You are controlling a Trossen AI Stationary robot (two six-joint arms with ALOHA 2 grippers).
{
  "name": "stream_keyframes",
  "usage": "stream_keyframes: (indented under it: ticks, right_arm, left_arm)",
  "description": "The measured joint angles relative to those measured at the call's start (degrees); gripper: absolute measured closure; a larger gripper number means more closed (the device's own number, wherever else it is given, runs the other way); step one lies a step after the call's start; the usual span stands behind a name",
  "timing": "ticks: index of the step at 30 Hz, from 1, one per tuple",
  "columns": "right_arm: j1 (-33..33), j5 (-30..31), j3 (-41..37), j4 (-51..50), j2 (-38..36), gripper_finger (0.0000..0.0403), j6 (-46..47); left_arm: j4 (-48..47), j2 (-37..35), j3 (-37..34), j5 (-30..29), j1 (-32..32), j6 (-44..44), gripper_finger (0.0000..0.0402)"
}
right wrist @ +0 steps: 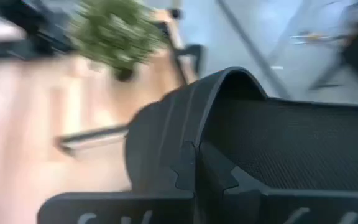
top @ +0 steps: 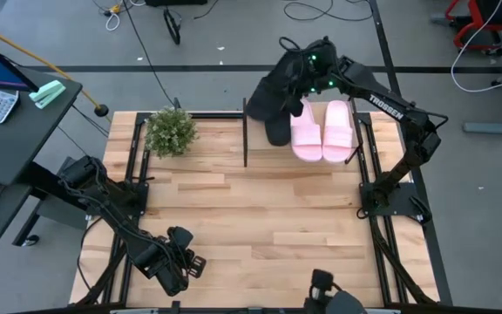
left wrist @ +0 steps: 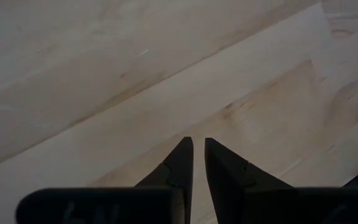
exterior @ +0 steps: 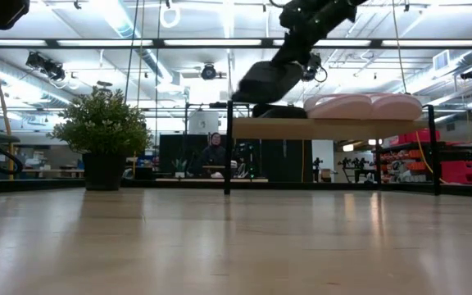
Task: Pick and place slides into the shelf
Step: Put the black slipper on the shelf
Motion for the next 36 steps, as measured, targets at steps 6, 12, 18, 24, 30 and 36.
stream_keyframes:
  ticks: [6,12,18,24,30,36]
  right_arm:
    - [0.1,13.5,0.9,-1.5,-0.1,0.0398,-8.3]
    - [0.9,19.1,0.9,-1.5,-0.1,0.0398,-11.7]
    - [2.9,23.7,0.9,-0.8,-0.1,0.0398,-16.0]
    - [4.0,29.5,1.3,2.3,-0.1,0.0398,-18.3]
    - [4.3,31.0,1.5,2.9,-0.1,0.0398,-18.4]
    - [4.3,33.7,1.5,4.1,-0.5,0.0398,-19.8]
  left_arm:
    - [0.0,0.0,0.0,0.0,0.0,-0.1,0.0360]
    - [0.0,0.0,0.0,0.0,0.0,-0.1,0.0359]
    - [0.0,0.0,0.0,0.0,0.0,-0.1,0.0362]
    - [0.0,0.0,0.0,0.0,0.0,-0.1,0.0358]
    - [-0.1,0.0,0.0,0.0,0.0,-0.1,0.0362]
    - [-0.1,0.0,0.0,0.0,0.0,-0.1,0.0367]
